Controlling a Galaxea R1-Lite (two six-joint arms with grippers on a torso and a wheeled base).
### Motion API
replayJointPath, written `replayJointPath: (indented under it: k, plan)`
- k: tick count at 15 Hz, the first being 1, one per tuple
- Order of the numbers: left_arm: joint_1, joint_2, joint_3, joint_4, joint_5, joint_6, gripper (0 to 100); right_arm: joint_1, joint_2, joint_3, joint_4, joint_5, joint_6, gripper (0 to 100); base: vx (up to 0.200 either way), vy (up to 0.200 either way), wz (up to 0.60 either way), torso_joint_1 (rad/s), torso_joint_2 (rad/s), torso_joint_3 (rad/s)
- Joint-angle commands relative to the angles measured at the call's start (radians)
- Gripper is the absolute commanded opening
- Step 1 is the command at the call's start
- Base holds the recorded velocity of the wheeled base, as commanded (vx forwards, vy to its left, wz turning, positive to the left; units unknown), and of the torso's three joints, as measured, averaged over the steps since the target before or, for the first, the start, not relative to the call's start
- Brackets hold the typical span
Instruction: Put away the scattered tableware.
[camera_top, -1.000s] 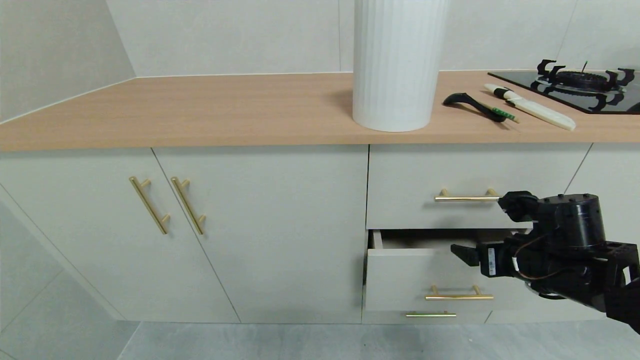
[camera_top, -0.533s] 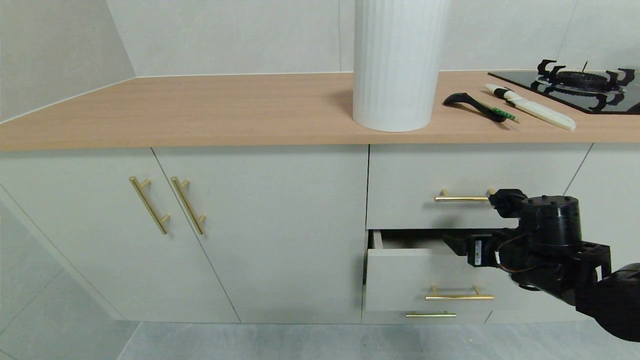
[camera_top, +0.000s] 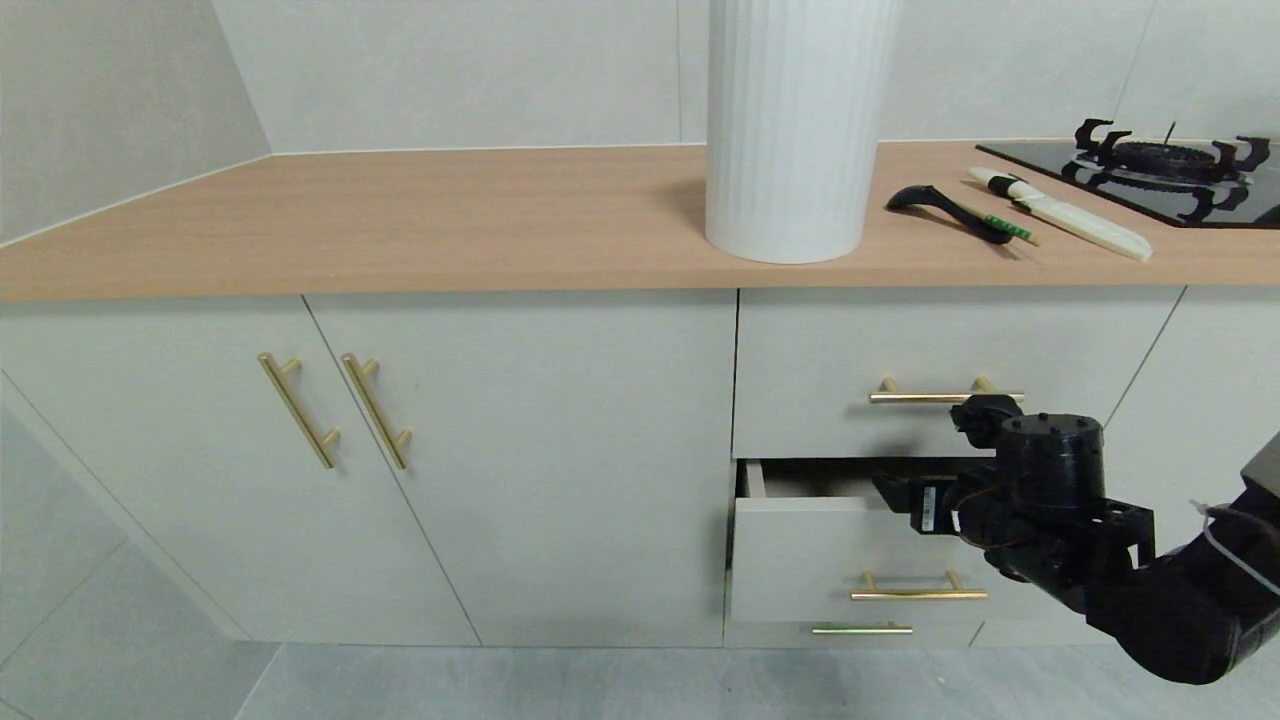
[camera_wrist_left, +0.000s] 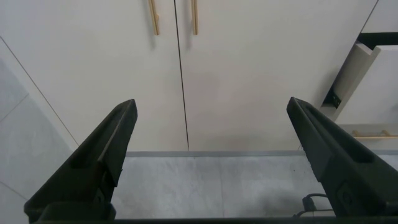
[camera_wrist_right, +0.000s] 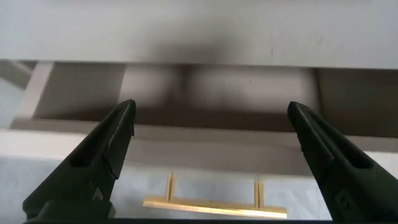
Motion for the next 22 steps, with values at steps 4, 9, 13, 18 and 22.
replayJointPath:
  k: [4, 9, 13, 18, 22]
  plan:
    - [0.0, 0.0, 0.0, 0.0, 0.0, -0.001, 100, 0.001, 0.07, -0.013, -0.015, -0.016, 0.0, 100, 0.0, 0.0, 0.0, 0.0, 0.0, 0.0]
    - [0.0, 0.0, 0.0, 0.0, 0.0, -0.001, 100, 0.001, 0.042, 0.002, 0.004, -0.016, -0.003, 100, 0.0, 0.0, 0.0, 0.0, 0.0, 0.0]
    - [0.0, 0.0, 0.0, 0.0, 0.0, 0.001, 100, 0.001, -0.042, 0.006, 0.133, -0.006, -0.003, 100, 0.0, 0.0, 0.0, 0.0, 0.0, 0.0]
    - [0.0, 0.0, 0.0, 0.0, 0.0, -0.001, 100, 0.001, -0.196, -0.004, 0.36, 0.033, -0.004, 100, 0.0, 0.0, 0.0, 0.0, 0.0, 0.0]
    - [0.0, 0.0, 0.0, 0.0, 0.0, -0.001, 100, 0.007, -0.231, -0.021, 0.515, 0.055, -0.006, 100, 0.0, 0.0, 0.0, 0.0, 0.0, 0.0]
